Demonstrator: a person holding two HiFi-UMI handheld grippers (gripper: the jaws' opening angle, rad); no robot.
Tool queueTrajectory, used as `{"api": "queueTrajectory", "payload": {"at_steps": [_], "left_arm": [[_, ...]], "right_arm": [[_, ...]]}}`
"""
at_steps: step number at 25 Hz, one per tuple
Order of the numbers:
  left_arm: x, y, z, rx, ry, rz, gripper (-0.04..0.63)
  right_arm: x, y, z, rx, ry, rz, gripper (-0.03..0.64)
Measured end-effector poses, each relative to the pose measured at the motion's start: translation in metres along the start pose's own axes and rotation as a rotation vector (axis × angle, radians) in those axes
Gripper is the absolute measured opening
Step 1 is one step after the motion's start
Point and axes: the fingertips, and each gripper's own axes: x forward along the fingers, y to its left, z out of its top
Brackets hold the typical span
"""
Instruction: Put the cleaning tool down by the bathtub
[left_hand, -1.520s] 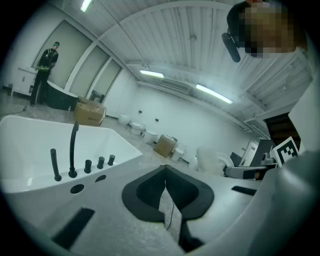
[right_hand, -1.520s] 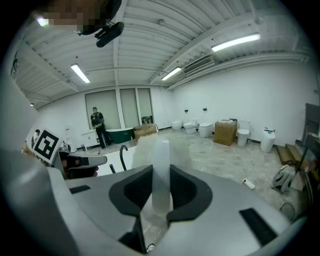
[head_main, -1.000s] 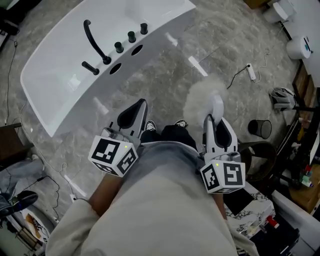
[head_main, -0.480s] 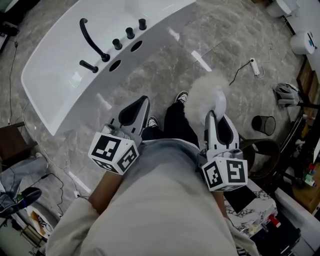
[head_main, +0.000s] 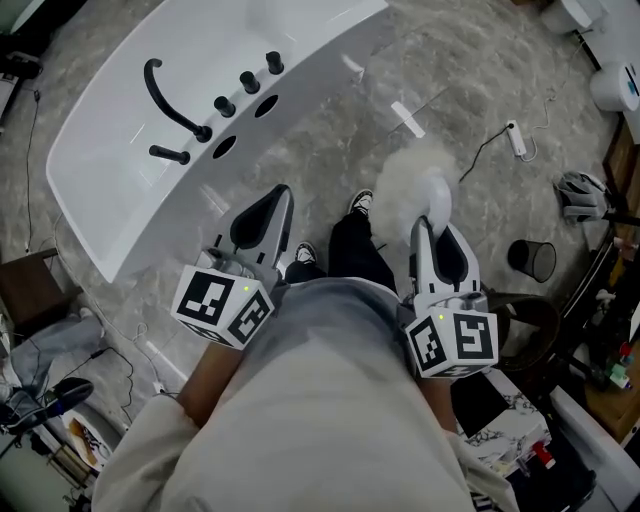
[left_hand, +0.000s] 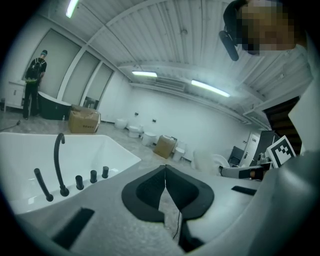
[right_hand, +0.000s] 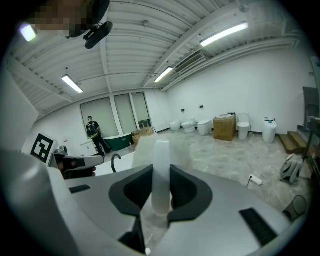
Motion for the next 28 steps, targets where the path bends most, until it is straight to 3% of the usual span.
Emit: {"api": "queueTrajectory", "payload": {"at_steps": [12,28], "left_arm": [[0.104,-0.001,0.021,0.017,0.07,0.049,0.009],[0.21,-0.031,0.043,0.041,0.086,0.088,0.009]], "right_arm": [[0.077,-0.074,0.034,0.029,0.045,0.034,0.078],[0.138,-0.168,0.076,0.062,0.032,0.088,0.078]]}}
